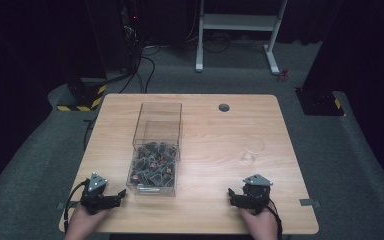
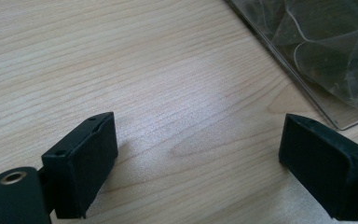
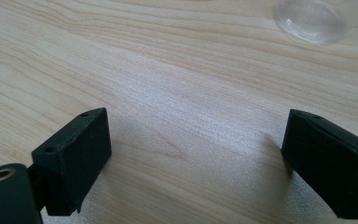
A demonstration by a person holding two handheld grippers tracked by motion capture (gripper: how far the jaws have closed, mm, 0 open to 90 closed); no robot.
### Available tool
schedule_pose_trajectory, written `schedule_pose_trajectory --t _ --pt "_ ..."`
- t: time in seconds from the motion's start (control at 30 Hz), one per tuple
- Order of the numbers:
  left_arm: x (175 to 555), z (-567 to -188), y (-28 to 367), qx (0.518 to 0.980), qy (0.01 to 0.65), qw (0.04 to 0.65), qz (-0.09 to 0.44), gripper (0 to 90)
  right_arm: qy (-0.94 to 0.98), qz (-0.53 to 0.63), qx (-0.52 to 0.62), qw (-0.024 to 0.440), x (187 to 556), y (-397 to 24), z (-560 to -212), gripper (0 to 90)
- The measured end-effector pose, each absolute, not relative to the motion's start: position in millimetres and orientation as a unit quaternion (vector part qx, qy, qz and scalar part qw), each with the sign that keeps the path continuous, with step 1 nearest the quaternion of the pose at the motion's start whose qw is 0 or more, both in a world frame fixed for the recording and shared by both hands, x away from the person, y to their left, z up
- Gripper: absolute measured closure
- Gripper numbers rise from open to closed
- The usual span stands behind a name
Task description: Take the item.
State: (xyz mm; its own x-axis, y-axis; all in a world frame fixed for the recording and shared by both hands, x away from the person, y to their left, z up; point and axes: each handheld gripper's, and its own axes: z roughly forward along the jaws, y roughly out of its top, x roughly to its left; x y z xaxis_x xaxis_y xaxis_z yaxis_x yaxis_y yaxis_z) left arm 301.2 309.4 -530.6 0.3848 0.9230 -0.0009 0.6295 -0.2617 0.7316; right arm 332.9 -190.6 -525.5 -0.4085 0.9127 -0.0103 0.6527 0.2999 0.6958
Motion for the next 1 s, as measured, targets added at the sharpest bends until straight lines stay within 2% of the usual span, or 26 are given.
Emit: schedule_pose_trajectory --t 0.53,0.67,0.73,1.0 --pt "302.5 -530.7 310.0 0.761 0.511 0.331 0.224 11.8 0.780 0.314 0.501 0.206 333.7 -191.0 -525.4 8.2" --pt "302.5 -530.6 310.1 0.761 0.511 0.330 0.225 11.8 0.779 0.315 0.502 0.207 334.0 -191.4 -525.2 8.9" --pt "302.5 -530.6 310.0 0.761 0.511 0.330 0.225 11.8 0.779 0.320 0.498 0.208 334.2 -192.3 -524.8 12.6" --pt "301.7 -530.7 309.3 0.760 0.513 0.331 0.223 11.6 0.779 0.338 0.486 0.208 331.1 -191.4 -517.6 13.2"
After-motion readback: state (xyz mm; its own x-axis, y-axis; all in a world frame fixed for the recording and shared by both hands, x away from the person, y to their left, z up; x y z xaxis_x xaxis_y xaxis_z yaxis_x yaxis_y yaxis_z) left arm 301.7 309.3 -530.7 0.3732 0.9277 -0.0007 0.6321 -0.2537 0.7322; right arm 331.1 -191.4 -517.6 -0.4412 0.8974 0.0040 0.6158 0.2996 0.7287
